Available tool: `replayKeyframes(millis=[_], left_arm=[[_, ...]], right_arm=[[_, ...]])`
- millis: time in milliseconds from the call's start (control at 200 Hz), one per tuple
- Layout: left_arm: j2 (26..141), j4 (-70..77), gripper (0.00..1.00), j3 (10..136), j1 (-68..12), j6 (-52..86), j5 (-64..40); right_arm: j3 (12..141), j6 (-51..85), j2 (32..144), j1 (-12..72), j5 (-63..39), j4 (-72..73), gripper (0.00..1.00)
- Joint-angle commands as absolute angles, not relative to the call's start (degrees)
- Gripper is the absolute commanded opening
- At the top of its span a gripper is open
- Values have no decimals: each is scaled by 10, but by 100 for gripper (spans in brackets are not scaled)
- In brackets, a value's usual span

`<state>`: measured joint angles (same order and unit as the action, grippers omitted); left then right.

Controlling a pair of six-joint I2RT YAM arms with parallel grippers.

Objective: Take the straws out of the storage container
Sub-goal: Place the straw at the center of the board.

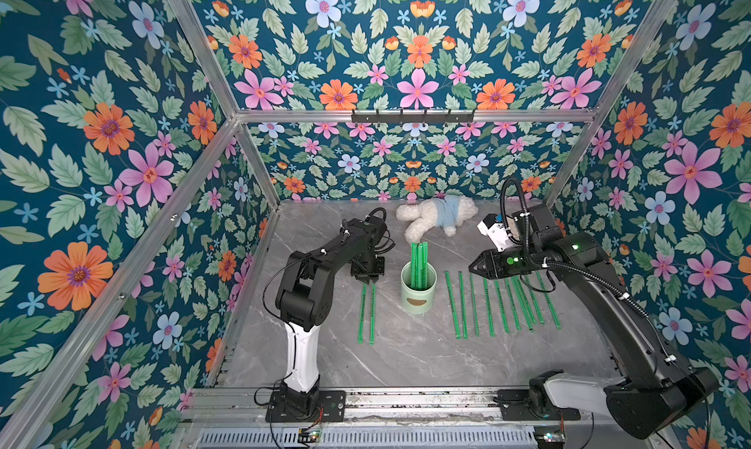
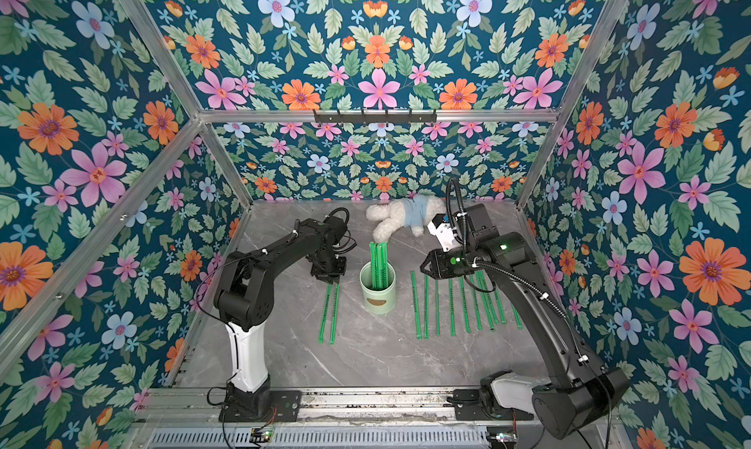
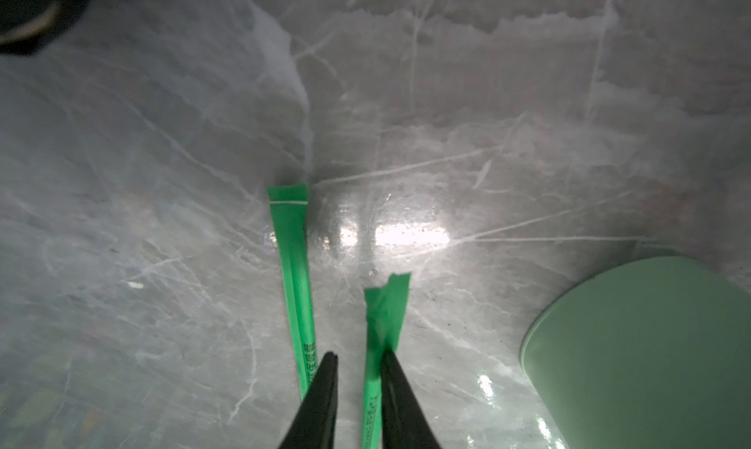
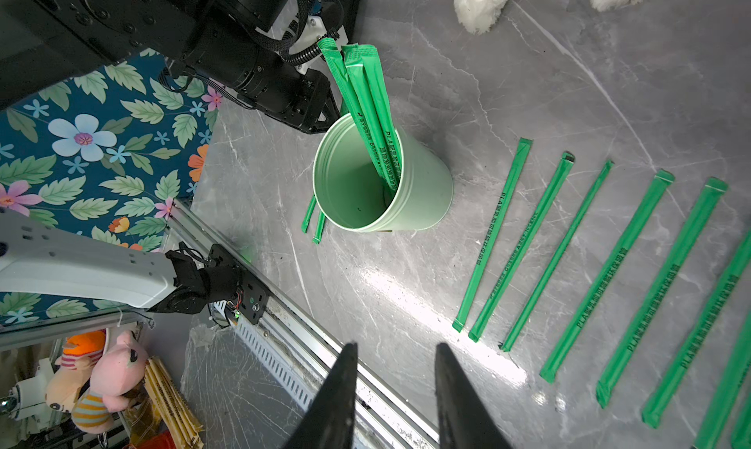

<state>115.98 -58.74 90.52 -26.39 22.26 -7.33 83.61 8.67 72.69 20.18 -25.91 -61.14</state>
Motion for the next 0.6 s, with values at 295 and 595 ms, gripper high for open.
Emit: replayKeyframes(millis=[295, 595], left_arm=[[1141, -559, 31, 873, -262, 221, -90], [1124, -528, 39, 855, -262, 218, -128]], right_arm=[[839, 75, 727, 203, -260, -614, 34], [838, 75, 727, 203, -268, -612, 35]])
